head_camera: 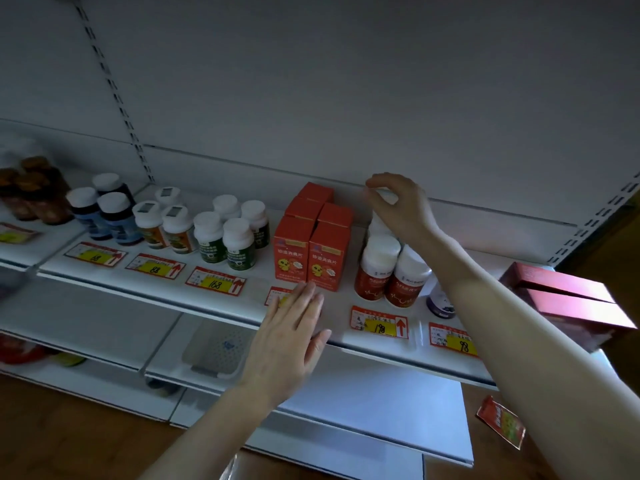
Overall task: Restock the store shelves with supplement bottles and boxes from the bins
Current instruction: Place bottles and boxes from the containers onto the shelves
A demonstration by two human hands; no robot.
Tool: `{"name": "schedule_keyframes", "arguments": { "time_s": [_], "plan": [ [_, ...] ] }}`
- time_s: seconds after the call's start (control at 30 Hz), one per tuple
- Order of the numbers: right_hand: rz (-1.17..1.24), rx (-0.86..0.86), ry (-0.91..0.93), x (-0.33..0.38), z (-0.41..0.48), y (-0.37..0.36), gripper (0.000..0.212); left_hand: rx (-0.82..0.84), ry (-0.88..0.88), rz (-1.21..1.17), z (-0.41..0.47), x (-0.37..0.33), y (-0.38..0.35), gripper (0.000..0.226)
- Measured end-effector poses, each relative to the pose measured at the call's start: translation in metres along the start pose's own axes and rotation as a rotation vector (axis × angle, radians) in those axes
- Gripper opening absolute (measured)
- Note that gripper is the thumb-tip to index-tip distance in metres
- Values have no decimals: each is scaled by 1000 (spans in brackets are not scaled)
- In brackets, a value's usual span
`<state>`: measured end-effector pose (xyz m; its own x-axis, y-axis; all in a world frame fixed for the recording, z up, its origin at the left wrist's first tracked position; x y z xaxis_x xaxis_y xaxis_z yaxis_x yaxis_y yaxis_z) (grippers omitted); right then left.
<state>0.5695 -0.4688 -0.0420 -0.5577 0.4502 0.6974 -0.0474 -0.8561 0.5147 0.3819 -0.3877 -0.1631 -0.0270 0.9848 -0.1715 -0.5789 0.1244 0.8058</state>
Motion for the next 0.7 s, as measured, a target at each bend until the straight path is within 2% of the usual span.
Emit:
{"name": "schedule_keyframes", "arguments": {
  "time_s": [0.3, 0.43, 0.7],
  "plan": [
    [137, 188, 151, 122, -40, -136, 22, -82, 159, 95, -42, 119, 81, 64],
    [175, 331, 215, 206, -73, -223, 23, -123, 280, 153, -82, 204, 128, 64],
    [237, 418, 385, 362, -142, -381, 19, -102, 458, 287, -170, 375, 228, 67]
  ]
}}
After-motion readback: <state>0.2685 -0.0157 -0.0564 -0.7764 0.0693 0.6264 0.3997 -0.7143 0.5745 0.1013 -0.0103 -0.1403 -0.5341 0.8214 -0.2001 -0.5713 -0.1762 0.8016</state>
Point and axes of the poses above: each hand's wrist, its own z-axis towards the middle knuckle, its own y-axis out of the back of the hand, x = y × z, the point moved 8 cm from there along z, towards the middle knuckle, and after that the axes turned 13 degrees about -x, right-handed, at the moved point
